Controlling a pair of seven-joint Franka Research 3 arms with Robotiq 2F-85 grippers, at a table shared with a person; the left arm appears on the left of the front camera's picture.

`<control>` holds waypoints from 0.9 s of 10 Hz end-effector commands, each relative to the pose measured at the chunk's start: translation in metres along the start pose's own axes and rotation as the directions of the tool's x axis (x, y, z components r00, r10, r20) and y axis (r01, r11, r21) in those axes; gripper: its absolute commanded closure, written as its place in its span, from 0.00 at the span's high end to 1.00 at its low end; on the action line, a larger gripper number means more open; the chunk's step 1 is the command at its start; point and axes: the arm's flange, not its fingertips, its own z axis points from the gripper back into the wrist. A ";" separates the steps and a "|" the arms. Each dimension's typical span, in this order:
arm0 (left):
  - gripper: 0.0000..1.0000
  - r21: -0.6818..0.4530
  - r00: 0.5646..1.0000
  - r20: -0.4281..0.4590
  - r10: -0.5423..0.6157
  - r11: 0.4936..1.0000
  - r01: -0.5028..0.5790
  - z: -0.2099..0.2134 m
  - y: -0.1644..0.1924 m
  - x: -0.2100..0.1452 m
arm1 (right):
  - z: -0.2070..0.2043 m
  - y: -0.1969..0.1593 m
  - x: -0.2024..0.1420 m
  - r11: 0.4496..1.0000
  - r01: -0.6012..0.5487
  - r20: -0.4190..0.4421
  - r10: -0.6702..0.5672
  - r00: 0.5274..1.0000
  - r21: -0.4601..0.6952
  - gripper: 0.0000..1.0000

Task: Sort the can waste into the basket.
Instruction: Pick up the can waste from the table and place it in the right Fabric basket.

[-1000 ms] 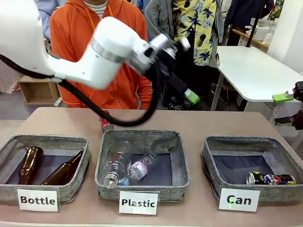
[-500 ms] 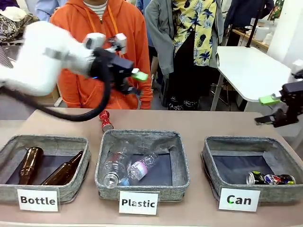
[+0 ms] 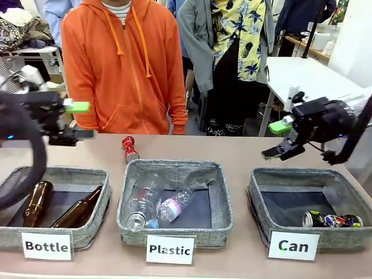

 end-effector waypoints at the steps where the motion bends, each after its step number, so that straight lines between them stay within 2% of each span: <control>1: 1.00 -0.058 0.999 -0.007 0.053 0.997 -0.053 0.001 0.018 -0.030 | 0.009 0.002 0.009 0.999 0.013 0.106 -0.017 0.994 0.034 1.00; 2: 1.00 -0.042 0.993 -0.057 0.104 0.993 -0.106 -0.008 0.034 -0.033 | 0.013 -0.003 0.010 0.998 0.058 0.234 -0.058 0.970 0.008 1.00; 3: 1.00 -0.024 0.999 0.016 0.030 0.999 -0.029 0.011 0.009 0.003 | 0.001 -0.004 0.004 1.000 0.010 0.027 -0.011 1.000 0.022 1.00; 9: 1.00 -0.024 0.999 0.016 0.030 0.999 -0.029 0.011 0.009 0.003 | 0.001 -0.004 0.004 1.000 0.010 0.027 -0.011 1.000 0.022 1.00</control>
